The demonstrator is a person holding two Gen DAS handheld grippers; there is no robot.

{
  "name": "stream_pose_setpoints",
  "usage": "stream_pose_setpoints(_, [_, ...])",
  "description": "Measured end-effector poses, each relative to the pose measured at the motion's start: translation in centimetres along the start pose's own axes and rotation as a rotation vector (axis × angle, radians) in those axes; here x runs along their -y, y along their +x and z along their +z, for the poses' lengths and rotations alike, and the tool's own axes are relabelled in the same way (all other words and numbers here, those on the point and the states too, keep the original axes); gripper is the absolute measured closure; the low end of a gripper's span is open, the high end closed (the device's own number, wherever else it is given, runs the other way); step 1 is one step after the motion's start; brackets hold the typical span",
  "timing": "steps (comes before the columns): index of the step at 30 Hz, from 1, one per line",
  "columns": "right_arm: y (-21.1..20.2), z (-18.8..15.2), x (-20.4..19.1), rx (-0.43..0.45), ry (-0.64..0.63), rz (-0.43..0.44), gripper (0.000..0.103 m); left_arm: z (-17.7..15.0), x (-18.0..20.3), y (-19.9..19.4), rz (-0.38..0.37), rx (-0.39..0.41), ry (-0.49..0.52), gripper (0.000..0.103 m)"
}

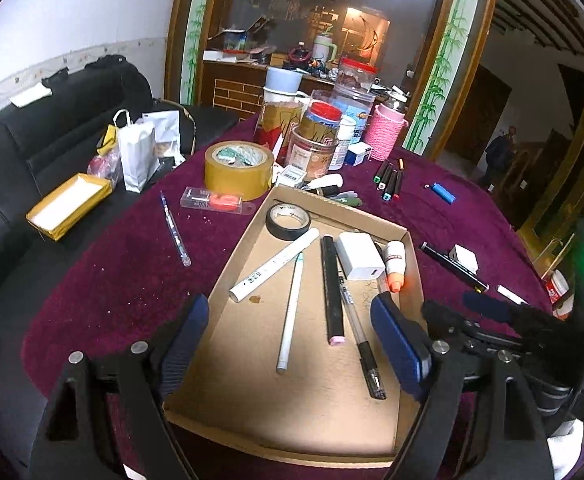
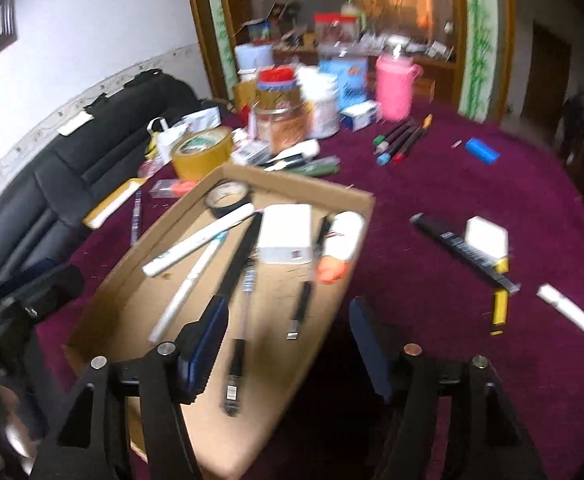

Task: Organize rigid objects
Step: 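Lower both pens into the tray and open both tools, then raise both tools away from the tray over the table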

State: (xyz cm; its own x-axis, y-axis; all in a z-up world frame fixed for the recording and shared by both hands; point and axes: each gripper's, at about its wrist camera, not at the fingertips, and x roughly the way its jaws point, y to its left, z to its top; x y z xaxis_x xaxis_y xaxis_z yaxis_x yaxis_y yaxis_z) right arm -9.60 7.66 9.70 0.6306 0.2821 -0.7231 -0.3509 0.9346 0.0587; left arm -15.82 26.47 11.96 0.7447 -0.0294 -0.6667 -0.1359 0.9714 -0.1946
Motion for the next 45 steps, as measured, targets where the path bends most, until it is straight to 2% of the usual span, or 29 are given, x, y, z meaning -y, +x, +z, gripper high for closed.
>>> stream_pose_setpoints(16, [-3.7,-2.9,5.6,0.122,-0.032,-0.225,0.027,-1.6,6.5,-0.3,0.046,0.000,0.137,0.020])
stream_pose_setpoints(19, [-3.9,-3.2,6.5,0.127,-0.031,-0.240,0.023,-2.0,7.8,-0.2,0.049,-0.005,0.164,0.020])
stream_pose_setpoints(29, [-4.1,-4.1,9.1,0.119,-0.002,-0.263,0.023,-2.7,11.2,0.5,0.046,-0.024,0.236,0.020])
stream_pose_setpoints(45, [-2.8,-4.3,11.0,0.082,0.021,-0.271,0.022,-3.2,12.9,2.5,0.034,-0.079,0.273,0.020])
